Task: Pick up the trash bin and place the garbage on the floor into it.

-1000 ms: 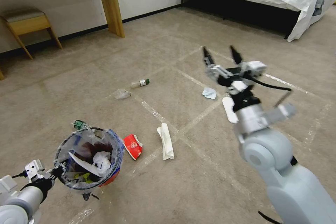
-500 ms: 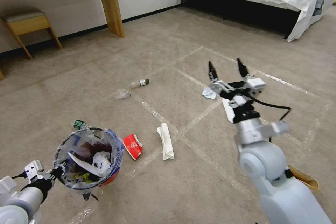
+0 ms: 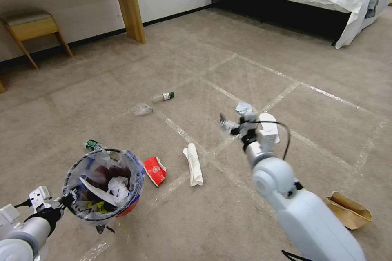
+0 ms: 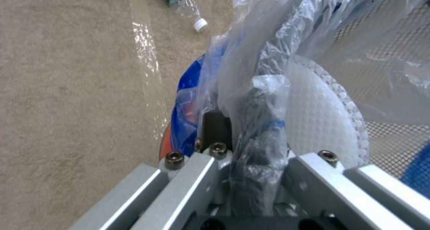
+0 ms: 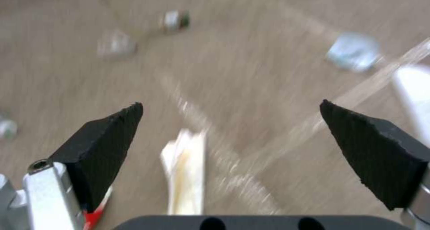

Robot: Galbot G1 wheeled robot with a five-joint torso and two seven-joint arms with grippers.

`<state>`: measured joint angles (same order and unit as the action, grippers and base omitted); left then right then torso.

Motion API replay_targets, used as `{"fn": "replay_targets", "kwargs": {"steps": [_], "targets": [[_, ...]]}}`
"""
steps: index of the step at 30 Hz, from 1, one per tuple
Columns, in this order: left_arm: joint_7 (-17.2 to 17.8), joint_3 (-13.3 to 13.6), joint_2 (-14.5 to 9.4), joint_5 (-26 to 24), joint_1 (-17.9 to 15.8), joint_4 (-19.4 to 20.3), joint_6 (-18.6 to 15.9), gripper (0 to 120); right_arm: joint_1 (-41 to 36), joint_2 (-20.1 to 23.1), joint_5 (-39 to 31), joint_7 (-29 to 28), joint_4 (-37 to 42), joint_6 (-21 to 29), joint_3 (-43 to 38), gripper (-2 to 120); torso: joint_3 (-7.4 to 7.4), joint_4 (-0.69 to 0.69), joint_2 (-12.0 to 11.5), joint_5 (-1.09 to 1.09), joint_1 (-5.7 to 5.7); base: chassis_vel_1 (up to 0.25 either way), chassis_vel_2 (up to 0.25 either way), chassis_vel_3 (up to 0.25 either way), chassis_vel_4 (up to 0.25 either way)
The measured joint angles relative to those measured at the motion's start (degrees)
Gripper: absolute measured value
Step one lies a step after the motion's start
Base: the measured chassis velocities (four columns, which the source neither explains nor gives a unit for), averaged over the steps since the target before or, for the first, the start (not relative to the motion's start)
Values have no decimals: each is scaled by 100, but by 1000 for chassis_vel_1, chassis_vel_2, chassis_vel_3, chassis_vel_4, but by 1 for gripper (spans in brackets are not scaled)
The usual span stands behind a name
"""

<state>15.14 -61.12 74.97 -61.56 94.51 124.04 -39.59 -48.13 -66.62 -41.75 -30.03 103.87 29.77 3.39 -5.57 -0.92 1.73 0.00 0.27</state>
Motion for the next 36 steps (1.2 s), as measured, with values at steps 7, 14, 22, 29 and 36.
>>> {"fn": "replay_targets", "kwargs": {"steps": [7, 14, 22, 29, 36], "targets": [[-9, -41, 11, -2, 75, 73, 0, 1, 768, -686, -469, -263, -1508, 389, 826, 100, 0, 1, 0, -1, 0, 0, 0, 0, 0], [-10, -86, 36, -12, 153, 147, 0, 1, 1098, -1142, -250, -256, -2858, 375, 1150, 100, 0, 1, 0, -1, 0, 0, 0, 0, 0], [-11, -91, 52, -19, 165, 159, 9, 1, 1173, -1406, -24, -62, -3941, 91, 1348, 100, 0, 1, -1, 0, 0, 0, 0, 0, 0], [-11, -47, 71, -15, 166, 178, 11, 1, 1252, -1647, 81, 167, -4573, -145, 1363, 100, 0, 1, -1, 0, 0, 0, 0, 0, 0], [-23, -76, 70, -25, 234, 224, 17, 1, 1257, -1898, 229, 384, -4929, -405, 1375, 98, 1, 0, 0, 0, 0, 0, 0, 0, 0]]}}
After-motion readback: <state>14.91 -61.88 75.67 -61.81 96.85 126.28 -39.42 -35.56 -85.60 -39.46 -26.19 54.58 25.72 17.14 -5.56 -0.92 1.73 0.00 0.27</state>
